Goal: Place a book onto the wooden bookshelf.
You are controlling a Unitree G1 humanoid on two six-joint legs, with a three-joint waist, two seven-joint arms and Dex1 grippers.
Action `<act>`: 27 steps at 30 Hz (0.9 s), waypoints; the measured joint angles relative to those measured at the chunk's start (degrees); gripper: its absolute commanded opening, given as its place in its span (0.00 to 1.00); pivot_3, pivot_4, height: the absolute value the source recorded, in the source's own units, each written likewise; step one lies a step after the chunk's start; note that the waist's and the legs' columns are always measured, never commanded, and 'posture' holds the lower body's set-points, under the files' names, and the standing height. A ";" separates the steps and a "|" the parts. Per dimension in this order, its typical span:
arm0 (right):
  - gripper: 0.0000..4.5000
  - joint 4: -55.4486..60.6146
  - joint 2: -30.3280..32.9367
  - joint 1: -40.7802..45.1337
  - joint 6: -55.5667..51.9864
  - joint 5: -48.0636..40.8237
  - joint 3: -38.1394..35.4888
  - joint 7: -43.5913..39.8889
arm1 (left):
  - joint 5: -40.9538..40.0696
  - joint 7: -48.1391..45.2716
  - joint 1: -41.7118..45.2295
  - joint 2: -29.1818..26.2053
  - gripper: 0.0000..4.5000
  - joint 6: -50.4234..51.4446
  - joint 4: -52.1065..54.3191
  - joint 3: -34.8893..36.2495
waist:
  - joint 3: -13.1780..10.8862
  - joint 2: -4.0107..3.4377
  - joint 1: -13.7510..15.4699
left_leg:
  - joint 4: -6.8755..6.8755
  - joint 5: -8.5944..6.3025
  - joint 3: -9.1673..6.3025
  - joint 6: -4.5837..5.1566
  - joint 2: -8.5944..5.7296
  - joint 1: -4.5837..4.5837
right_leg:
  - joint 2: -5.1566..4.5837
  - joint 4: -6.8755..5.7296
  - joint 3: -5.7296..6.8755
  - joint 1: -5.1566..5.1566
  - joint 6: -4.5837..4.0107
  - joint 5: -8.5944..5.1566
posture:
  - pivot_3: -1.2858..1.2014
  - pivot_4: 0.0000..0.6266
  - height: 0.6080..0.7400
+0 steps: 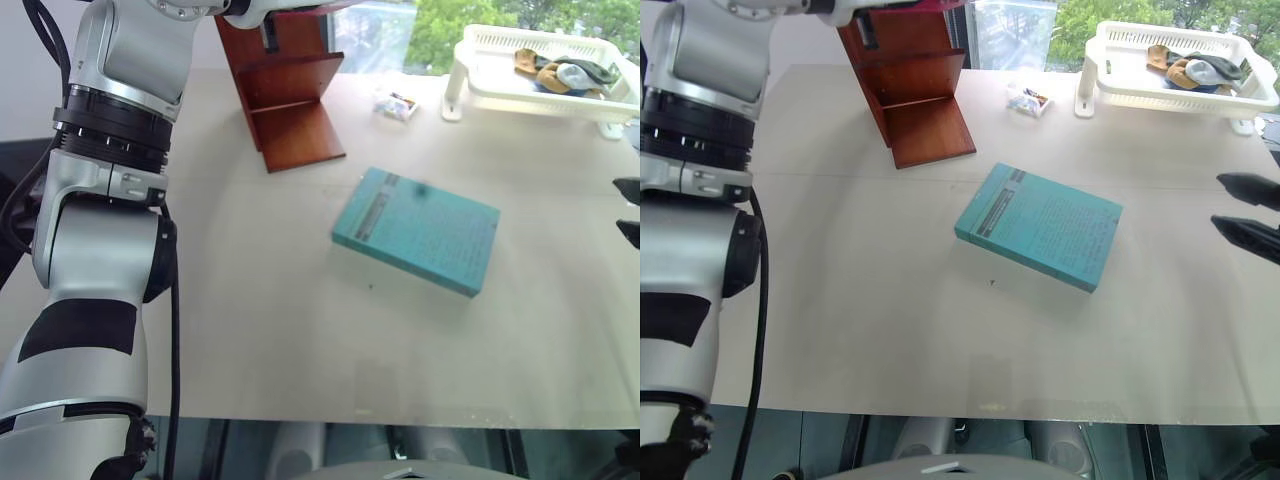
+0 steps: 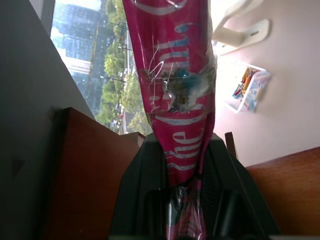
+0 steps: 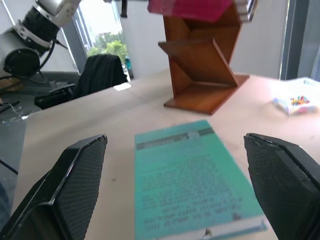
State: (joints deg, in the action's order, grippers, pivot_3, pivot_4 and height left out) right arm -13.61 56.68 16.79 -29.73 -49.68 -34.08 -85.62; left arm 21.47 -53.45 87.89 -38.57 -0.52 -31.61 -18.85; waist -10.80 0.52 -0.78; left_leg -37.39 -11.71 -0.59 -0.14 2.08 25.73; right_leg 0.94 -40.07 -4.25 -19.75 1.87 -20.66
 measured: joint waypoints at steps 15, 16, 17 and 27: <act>1.00 -9.81 -0.58 10.39 2.49 1.13 2.60 -1.15 | 11.65 -1.02 5.74 2.37 0.08 6.45 -7.40 -6.32 | -0.09 -0.14 -0.01 | 0.00 0.00 -0.01 0.02 -0.02 0.07 | -0.07 0.00 -0.04 -0.08 0.00 0.00 | 0.52 0.24 1.00; 1.00 -10.09 -0.58 11.01 2.60 1.17 2.62 -1.24 | 11.97 -0.97 6.08 2.48 0.08 6.46 -7.41 -6.33 | -0.08 -0.14 -0.01 | 0.00 0.00 -0.01 0.02 -0.02 0.07 | -0.06 0.00 -0.04 -0.08 0.00 0.00 | 0.52 0.24 1.00; 1.00 -10.17 -0.58 11.42 2.64 1.22 2.69 -1.34 | 12.27 -0.96 6.25 2.63 0.08 6.47 -7.49 -6.36 | -0.08 -0.15 -0.01 | 0.00 0.00 0.00 0.02 -0.01 0.06 | -0.05 -0.02 -0.03 -0.08 0.00 0.00 | 0.52 0.24 1.00; 1.00 -11.61 -1.15 14.43 2.47 1.20 4.99 -2.10 | 13.27 -2.57 5.48 3.86 0.08 7.11 -9.42 -6.60 | -0.10 -0.21 -0.05 | -0.09 0.02 -0.02 0.03 0.00 0.04 | -0.06 -0.30 -0.11 -0.18 0.00 0.00 | 0.52 0.24 1.00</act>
State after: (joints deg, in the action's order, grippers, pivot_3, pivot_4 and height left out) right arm -25.22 55.53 31.23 -27.26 -48.49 -29.08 -87.72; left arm 34.75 -56.02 93.37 -34.71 6.59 -41.03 -25.45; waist -10.90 0.31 -0.83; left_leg -37.49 -11.69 -0.61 -0.11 2.08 25.77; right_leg 0.88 -40.37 -4.36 -19.93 1.86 -20.66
